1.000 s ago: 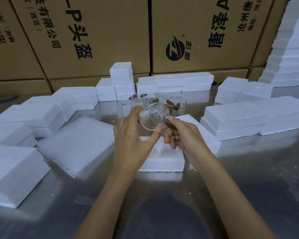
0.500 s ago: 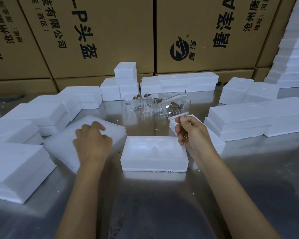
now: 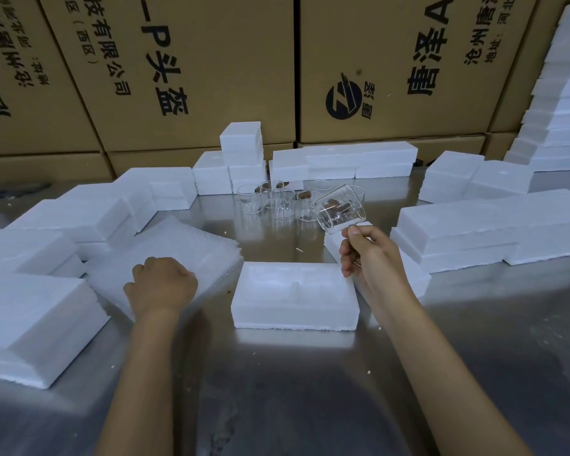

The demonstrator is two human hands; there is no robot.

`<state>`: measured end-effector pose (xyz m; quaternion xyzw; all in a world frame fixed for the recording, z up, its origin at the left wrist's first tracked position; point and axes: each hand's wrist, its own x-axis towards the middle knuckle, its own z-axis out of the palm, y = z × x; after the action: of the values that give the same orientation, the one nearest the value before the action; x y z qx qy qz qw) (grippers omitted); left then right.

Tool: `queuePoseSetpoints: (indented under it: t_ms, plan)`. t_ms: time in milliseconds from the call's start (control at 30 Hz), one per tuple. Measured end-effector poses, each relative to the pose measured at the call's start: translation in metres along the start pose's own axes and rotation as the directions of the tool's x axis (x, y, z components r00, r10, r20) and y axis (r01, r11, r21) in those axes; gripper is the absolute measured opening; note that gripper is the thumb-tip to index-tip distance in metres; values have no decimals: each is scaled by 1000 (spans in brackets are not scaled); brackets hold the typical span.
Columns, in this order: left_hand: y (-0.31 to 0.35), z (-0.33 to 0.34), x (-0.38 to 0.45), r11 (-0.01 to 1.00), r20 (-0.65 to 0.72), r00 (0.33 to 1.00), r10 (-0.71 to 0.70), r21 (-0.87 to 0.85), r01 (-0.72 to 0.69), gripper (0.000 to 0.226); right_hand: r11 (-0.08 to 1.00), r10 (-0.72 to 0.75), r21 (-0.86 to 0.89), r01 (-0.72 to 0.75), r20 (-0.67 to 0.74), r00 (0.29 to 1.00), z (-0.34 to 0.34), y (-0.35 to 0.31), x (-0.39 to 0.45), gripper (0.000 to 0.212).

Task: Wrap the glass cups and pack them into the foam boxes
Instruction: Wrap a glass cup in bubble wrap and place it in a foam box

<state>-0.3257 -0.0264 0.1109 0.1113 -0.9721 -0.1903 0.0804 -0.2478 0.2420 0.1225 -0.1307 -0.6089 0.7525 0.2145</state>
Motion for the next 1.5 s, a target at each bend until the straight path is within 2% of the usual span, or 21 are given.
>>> queuePoseSetpoints:
  t_ms: [67, 100, 133, 200, 267, 367, 500, 633, 733, 833, 1000, 1067, 1100, 1133, 1167, 1233, 1300, 1333, 1400, 1500]
  plan:
    - [1, 0, 1, 988, -17, 1000, -3, -153, 0, 22, 1000, 0, 14, 0, 0, 1000, 0, 0, 0, 14]
    - [3, -1, 1, 952, -23, 1000, -15, -304, 8, 19, 1000, 0, 30, 0, 1, 1000, 0, 0, 1, 14]
    - [5, -3, 0, 877, -13, 999, -32, -480, 22, 15, 999, 1, 50, -1, 2, 1000, 0, 0, 1, 14]
    - [11, -7, -4, 656, 54, 998, -43, -752, 69, 11, 996, 8, 94, -9, 10, 1000, 1, -2, 0, 15]
    - [18, -10, -7, 522, 120, 993, 2, -847, 102, 12, 989, 20, 145, -26, 44, 999, 1, -4, -2, 15]
    - [28, -12, -14, 447, 149, 984, 96, -890, 91, 9, 981, -8, 193, -21, 149, 989, 3, -9, -8, 15]
    - [38, -9, -20, 429, 108, 981, 158, -903, 30, 9, 984, -84, 176, 28, 316, 945, 11, -15, -20, 16]
    - [45, -9, -25, 422, 56, 976, 212, -906, -40, 12, 987, -152, 13, 162, 421, 894, 18, -14, -30, 20]
    - [50, -9, -28, 388, 63, 969, 238, -921, -35, 12, 947, -191, -160, 280, 424, 885, 22, -10, -32, 13]
    - [50, -9, -27, 321, 65, 968, 243, -947, -17, 13, 809, -249, -422, 410, 386, 888, 20, -4, -30, 2]
    - [52, -13, -30, 149, 67, 927, 370, -989, 13, 12, 444, -359, -735, 513, 379, 853, 16, 4, -29, 1]
    - [57, -13, -36, 143, 57, 893, 446, -990, -8, 14, 380, -382, -767, 517, 379, 843, 18, 7, -29, 3]
    - [60, -13, -40, 153, 49, 875, 481, -988, -29, 16, 402, -382, -763, 506, 363, 850, 20, 7, -30, 4]
    - [62, -12, -43, 162, 41, 857, 514, -985, -50, 16, 479, -367, -737, 476, 325, 872, 21, 7, -30, 6]
    - [64, -12, -46, 170, 38, 839, 543, -983, -65, 14, 604, -330, -679, 418, 265, 906, 22, 5, -29, 8]
    - [66, -11, -50, 198, 40, 800, 598, -975, -98, 12, 849, -175, -482, 216, 128, 976, 22, -1, -26, 13]
    - [67, -10, -53, 247, 49, 774, 632, -959, -140, 13, 973, 31, -231, -12, 77, 997, 18, -9, -24, 19]
    - [68, -8, -54, 277, 54, 769, 637, -947, -163, 12, 992, 112, -65, -105, 107, 988, 16, -13, -23, 21]
    - [71, -7, -57, 337, 65, 756, 651, -917, -212, 10, 940, 208, 224, -259, 226, 952, 11, -18, -22, 27]
    - [74, -5, -60, 384, 83, 715, 694, -882, -271, 12, 840, 234, 382, -387, 388, 891, 9, -20, -22, 16]
